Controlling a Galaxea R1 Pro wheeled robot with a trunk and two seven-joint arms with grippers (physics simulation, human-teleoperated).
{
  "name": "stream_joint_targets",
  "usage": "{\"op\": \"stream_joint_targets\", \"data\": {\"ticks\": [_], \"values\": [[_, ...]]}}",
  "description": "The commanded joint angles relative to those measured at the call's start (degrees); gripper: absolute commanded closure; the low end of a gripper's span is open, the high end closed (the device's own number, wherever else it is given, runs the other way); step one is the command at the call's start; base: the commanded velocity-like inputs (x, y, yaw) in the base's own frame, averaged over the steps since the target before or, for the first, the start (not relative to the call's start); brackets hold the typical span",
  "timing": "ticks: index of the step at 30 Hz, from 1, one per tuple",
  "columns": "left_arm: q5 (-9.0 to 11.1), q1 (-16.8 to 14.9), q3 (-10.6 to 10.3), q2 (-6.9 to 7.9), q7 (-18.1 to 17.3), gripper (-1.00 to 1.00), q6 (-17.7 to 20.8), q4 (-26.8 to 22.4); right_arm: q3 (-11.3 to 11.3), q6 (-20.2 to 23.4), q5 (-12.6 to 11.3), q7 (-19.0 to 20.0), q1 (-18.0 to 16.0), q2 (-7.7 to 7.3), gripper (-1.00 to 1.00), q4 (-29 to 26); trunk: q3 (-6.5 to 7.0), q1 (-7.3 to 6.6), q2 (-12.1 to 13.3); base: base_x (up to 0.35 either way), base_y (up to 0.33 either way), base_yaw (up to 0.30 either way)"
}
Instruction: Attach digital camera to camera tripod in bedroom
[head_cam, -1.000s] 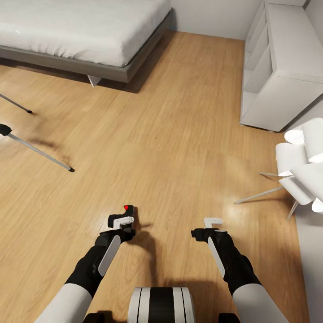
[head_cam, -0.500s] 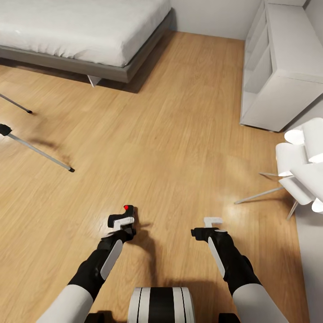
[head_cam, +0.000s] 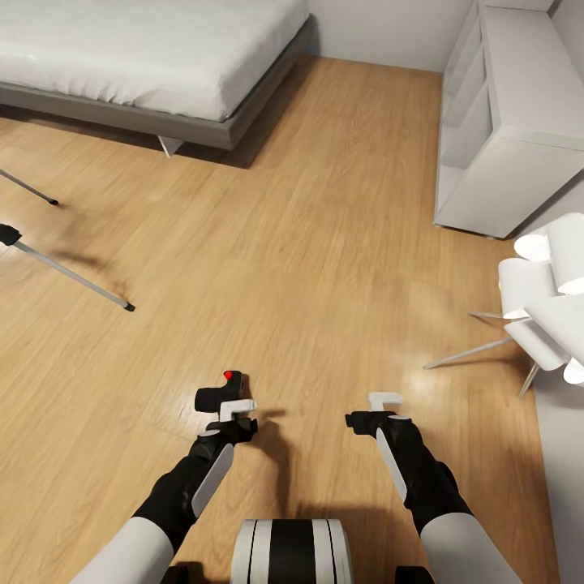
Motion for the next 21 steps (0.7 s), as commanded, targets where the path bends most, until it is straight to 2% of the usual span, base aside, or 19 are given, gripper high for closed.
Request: {"op": "stream_joint_targets", "data": {"ticks": [1,10,21], "values": [[0.6,0.0,-0.2,0.04,0.6,-1.0,0.1,0.0,0.0,0.3,0.2,0.0,0.0,0.03,-1.0,-0.1,-0.03,-0.01,0.0,0.0,0.0,0.0],[0.6,0.0,-0.3,0.39,0.8,-1.0,0.1,0.2,0.0,0.3,0.3,-0.2,0.0,0.03,-1.0,-0.1,-0.03,-0.01,0.0,0.0,0.0,0.0],[0.8,0.0,-0.3,0.44,8.4,-1.0,-0.1,0.2,0.0,0.4,0.2,0.0,0.0,0.04,-1.0,-0.1,-0.03,-0.01,0.0,0.0,0.0,0.0]]}}
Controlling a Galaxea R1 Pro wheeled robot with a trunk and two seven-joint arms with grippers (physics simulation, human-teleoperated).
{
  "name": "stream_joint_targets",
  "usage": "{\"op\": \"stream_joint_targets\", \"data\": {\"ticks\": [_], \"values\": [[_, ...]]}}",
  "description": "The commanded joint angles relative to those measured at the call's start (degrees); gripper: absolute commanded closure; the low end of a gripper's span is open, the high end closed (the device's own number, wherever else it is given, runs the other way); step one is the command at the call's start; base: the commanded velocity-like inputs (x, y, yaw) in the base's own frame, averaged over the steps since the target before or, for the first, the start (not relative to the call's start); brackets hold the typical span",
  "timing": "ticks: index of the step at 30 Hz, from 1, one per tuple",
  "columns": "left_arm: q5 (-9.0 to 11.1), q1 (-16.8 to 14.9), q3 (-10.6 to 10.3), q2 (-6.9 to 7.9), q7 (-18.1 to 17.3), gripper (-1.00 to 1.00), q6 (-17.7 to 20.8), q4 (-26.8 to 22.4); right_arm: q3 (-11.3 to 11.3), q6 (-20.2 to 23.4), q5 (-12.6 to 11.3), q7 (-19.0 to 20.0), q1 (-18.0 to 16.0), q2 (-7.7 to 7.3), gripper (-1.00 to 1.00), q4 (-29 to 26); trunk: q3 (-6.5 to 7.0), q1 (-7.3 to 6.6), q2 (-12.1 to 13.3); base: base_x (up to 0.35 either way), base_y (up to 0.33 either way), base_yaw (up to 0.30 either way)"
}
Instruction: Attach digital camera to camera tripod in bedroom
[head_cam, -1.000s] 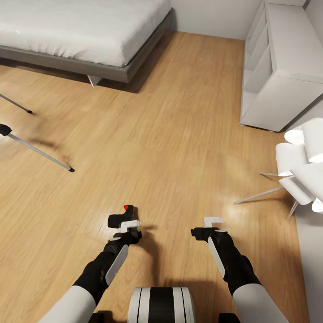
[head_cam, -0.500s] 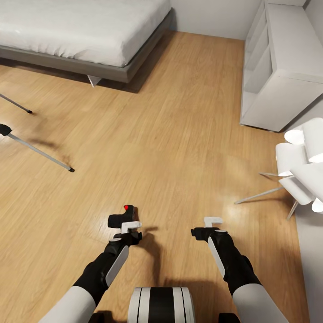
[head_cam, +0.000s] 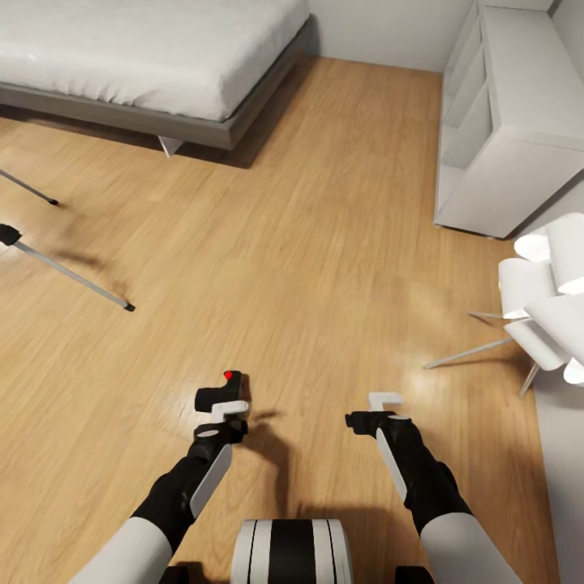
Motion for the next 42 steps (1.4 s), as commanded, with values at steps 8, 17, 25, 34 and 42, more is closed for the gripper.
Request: {"op": "stream_joint_targets", "data": {"ticks": [8,17,25,34,42], "values": [[0.6,0.0,-0.2,0.01,1.8,-1.0,0.1,-0.1,0.0,0.3,-0.2,0.0,0.0,0.03,-1.0,-0.1,-0.03,-0.01,0.0,0.0,0.0,0.0],[0.7,0.0,-0.2,0.06,1.9,-1.0,0.2,-0.1,0.0,0.3,-0.1,0.0,0.0,0.02,-1.0,-0.1,-0.03,-0.01,0.0,0.0,0.0,0.0],[0.8,0.0,-0.2,0.01,1.9,-1.0,0.2,-0.2,0.0,0.3,-0.1,0.0,0.0,0.02,-1.0,-0.1,-0.03,-0.01,0.0,0.0,0.0,0.0],[0.7,0.0,-0.2,-0.08,2.0,-1.0,0.2,0.5,0.0,0.3,0.1,0.0,0.0,0.02,-1.0,-0.1,-0.03,-0.01,0.0,0.0,0.0,0.0],[0.7,0.0,-0.2,-0.15,1.7,-1.0,0.1,0.8,0.0,0.3,0.2,0.0,0.0,0.04,-1.0,-0.1,-0.03,-0.01,0.0,0.0,0.0,0.0]]}}
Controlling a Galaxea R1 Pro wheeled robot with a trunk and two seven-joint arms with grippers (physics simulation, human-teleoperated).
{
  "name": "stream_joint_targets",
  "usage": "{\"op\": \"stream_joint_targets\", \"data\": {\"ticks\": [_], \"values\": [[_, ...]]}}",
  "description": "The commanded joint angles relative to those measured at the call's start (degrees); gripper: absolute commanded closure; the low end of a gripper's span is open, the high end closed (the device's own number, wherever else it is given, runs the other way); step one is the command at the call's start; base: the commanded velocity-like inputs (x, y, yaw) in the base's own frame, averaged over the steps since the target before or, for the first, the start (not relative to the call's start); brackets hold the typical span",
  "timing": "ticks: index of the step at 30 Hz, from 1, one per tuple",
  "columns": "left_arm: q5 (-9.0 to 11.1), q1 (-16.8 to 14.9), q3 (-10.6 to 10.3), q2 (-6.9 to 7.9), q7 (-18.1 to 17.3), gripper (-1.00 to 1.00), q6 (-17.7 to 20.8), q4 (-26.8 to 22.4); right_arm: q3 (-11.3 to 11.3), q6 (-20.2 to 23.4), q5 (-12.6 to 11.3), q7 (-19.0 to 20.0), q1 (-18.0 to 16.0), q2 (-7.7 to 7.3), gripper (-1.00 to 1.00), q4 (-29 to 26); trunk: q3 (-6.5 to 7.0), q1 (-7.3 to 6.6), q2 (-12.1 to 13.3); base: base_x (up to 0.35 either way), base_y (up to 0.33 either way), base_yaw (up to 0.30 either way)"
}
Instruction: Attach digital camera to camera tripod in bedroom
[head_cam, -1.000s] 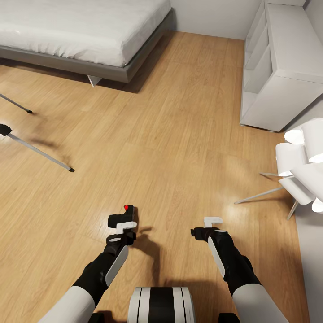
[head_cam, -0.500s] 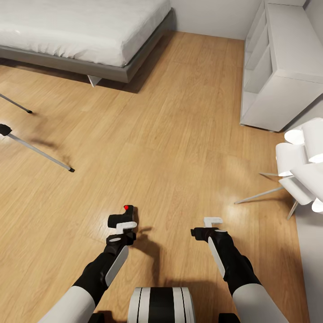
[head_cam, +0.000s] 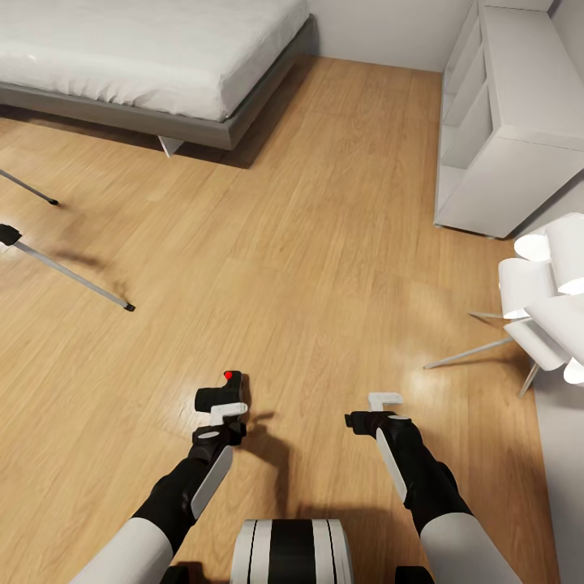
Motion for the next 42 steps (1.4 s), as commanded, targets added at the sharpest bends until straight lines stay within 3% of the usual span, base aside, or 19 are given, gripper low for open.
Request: {"op": "stream_joint_targets", "data": {"ticks": [1,13,42], "values": [[0.6,0.0,-0.2,0.01,0.5,-1.0,0.1,-0.1,0.0,0.3,0.2,-0.1,0.0,0.03,-1.0,-0.1,-0.03,-0.01,0.0,0.0,0.0,0.0],[0.5,0.0,-0.2,0.02,0.4,-1.0,0.0,2.1,0.0,0.3,0.1,-0.1,0.0,0.02,-1.0,-0.1,-0.03,-0.01,0.0,0.091,0.0,0.0],[0.5,0.0,-0.1,-0.24,0.6,-1.0,0.1,2.1,0.0,0.3,0.5,-0.1,0.0,0.03,-1.0,-0.1,-0.03,-0.01,0.0,0.02,0.0,0.0]]}}
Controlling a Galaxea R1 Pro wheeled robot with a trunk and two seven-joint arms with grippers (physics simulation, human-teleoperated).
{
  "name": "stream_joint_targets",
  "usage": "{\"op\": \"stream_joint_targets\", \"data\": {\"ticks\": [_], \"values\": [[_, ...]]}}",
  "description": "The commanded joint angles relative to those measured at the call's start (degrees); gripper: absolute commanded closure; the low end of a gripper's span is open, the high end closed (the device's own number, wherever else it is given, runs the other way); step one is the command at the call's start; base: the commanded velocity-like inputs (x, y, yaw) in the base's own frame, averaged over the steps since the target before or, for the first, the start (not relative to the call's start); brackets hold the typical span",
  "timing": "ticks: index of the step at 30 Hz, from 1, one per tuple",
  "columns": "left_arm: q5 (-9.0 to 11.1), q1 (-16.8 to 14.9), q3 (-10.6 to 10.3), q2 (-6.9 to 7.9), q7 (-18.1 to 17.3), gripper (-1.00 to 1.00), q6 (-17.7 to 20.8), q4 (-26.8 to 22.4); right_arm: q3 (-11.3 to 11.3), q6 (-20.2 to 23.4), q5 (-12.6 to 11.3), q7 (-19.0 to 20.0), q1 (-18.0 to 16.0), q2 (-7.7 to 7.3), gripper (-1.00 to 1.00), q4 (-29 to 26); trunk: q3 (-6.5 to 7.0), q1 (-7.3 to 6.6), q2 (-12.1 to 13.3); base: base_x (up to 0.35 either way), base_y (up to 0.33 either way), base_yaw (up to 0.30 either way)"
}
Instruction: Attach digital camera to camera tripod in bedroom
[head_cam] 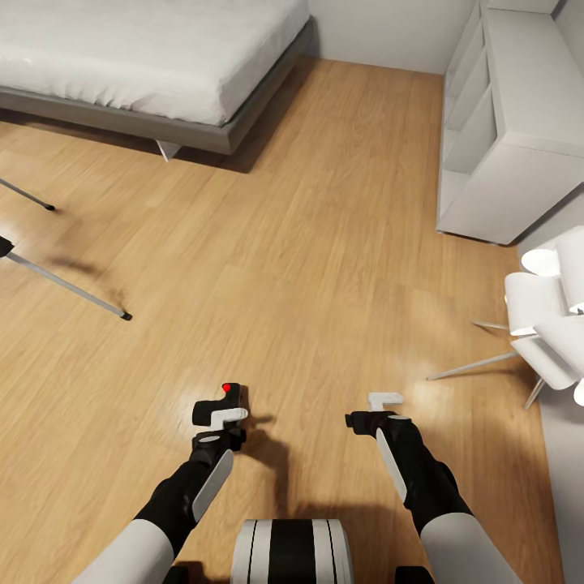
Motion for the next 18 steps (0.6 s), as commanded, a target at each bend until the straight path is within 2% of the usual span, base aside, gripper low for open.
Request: {"op": "stream_joint_targets", "data": {"ticks": [1,11,18], "values": [[0.5,0.0,-0.2,0.03,0.5,-1.0,0.1,-0.1,0.0,0.3,0.3,0.0,0.0,0.03,-1.0,-0.1,-0.03,-0.01,0.0,0.0,0.0,0.0],[0.5,0.0,-0.2,0.01,0.4,-1.0,0.2,-0.1,0.0,0.3,0.2,0.0,0.0,0.02,-1.0,-0.1,-0.03,-0.01,0.0,0.107,0.0,0.0],[0.5,0.0,-0.2,0.01,0.4,-1.0,0.1,-0.1,0.0,0.3,0.2,0.0,0.0,0.04,-1.0,-0.1,-0.03,-0.01,0.0,0.036,0.0,0.0]]}}
